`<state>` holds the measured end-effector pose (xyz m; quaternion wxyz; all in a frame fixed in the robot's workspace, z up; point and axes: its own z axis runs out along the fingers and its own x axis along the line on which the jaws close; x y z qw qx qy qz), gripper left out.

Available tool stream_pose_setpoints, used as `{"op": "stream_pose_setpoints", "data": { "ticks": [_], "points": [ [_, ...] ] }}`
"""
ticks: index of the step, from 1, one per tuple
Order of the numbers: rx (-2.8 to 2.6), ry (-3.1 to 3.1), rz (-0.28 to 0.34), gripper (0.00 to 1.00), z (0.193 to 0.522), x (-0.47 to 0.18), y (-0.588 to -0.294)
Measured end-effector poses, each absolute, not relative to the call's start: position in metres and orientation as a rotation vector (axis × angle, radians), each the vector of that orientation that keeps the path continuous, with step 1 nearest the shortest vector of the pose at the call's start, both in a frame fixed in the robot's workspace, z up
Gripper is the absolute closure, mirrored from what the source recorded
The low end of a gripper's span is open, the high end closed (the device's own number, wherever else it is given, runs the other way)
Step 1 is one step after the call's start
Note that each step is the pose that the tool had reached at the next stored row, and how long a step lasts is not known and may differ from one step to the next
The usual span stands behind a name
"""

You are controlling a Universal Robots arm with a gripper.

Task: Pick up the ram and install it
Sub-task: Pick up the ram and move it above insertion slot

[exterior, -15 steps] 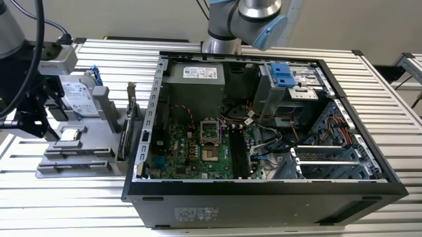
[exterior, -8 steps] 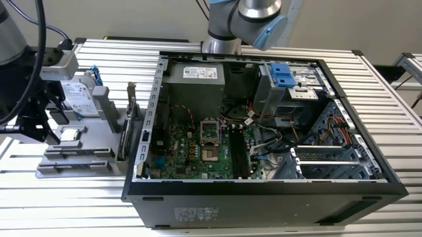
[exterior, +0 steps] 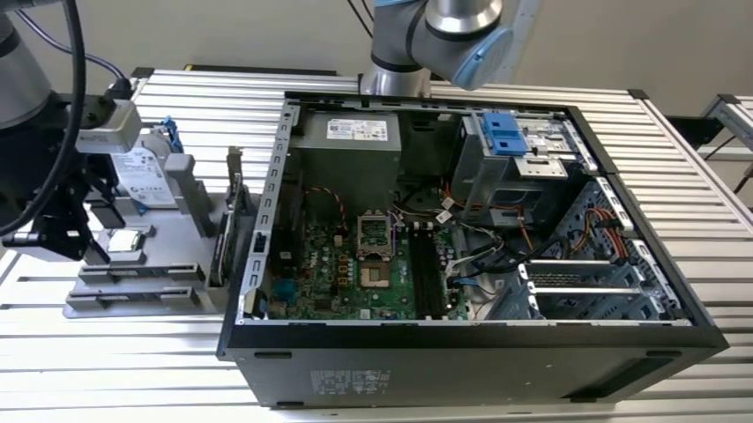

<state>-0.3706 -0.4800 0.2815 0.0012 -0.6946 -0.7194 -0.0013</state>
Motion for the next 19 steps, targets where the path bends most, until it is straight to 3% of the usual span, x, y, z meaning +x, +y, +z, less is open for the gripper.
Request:
{"op": "stream_pose_setpoints", "data": {
  "ticks": [19],
  "points": [
    [-2.181,-2.258,-0.004,0.00,0.263,-0.371,-0.484]
  ]
}}
